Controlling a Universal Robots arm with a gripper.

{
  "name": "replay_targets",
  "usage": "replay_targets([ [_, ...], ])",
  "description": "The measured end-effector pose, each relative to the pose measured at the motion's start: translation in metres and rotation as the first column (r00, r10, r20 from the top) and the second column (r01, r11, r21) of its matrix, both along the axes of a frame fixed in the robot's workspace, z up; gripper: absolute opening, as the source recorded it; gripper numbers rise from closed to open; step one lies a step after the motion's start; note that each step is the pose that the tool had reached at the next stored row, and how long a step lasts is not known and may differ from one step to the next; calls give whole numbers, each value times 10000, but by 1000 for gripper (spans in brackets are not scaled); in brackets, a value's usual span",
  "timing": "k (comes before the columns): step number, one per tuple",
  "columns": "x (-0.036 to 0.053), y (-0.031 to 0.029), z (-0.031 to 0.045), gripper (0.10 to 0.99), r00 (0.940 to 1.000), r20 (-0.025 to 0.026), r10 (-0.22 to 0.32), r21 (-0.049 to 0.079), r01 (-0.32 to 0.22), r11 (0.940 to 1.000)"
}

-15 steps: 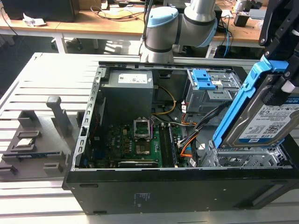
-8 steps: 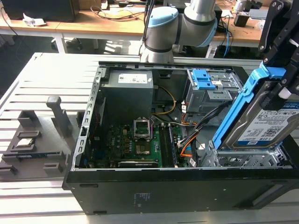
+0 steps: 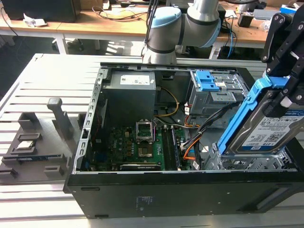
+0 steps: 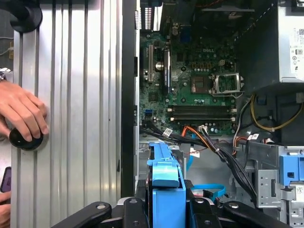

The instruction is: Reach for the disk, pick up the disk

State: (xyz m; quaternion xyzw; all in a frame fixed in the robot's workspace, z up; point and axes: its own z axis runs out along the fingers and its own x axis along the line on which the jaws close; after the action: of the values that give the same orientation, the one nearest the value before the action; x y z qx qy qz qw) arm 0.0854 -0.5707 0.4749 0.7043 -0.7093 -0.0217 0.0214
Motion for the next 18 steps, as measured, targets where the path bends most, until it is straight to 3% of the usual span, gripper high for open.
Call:
replay_targets([
  [4,26,62,-102,365,10000,-16,1,2,-1,10000],
  [6,56,158,-153,365,10000,-20,19,2,-19,10000],
  [8,81,192,-171,365,10000,-21,23,0,-23,10000],
  [14,157,193,-224,365,10000,-20,23,-1,-23,10000],
  [18,158,192,-230,365,10000,-21,23,1,-23,10000],
])
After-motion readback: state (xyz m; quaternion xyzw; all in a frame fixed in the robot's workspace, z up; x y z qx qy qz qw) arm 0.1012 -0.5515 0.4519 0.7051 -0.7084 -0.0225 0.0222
